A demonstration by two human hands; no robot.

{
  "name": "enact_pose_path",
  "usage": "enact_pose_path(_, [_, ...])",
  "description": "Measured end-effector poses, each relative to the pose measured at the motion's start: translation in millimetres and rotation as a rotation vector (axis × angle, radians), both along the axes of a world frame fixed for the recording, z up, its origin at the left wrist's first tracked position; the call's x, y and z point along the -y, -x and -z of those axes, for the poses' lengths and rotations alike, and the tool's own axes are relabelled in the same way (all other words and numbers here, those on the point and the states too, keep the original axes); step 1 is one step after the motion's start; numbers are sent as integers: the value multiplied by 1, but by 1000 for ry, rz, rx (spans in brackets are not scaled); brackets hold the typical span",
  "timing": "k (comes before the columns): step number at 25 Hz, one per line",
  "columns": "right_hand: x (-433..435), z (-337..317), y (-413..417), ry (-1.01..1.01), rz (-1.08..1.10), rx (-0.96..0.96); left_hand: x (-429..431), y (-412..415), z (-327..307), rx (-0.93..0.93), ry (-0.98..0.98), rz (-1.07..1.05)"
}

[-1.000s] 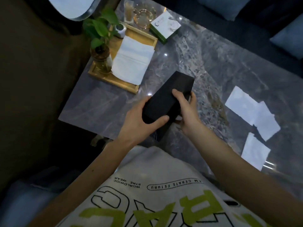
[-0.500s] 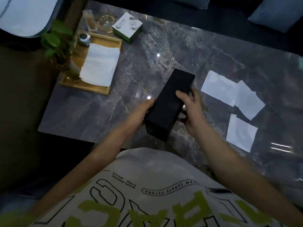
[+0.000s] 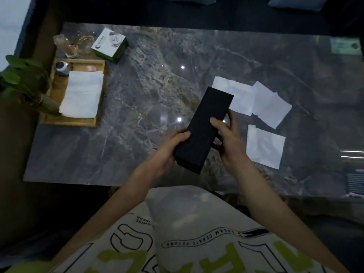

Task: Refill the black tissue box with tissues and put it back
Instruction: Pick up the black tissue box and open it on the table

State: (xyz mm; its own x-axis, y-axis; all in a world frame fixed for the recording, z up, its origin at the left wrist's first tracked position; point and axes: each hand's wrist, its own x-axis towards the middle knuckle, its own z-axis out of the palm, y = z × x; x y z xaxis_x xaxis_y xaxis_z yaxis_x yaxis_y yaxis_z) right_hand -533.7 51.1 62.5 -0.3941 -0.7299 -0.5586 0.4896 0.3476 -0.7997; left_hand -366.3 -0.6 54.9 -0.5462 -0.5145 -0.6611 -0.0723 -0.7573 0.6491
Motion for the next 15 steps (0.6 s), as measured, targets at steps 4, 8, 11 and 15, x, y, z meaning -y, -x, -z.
enact_pose_path(4, [-8, 5, 20, 56, -44, -23, -8, 22, 0, 43, 47, 29])
enact_pose_path(8, [-8, 7, 31, 64, -185, -99, -18, 33, 7, 146, 145, -31])
enact_pose_path(11, [-7, 3, 30, 31, -208, -183, -26, 33, 8, 268, 257, -104])
enact_pose_path(15, [-2, -1, 23, -13, -162, -245, -24, 33, 5, 371, 504, -79])
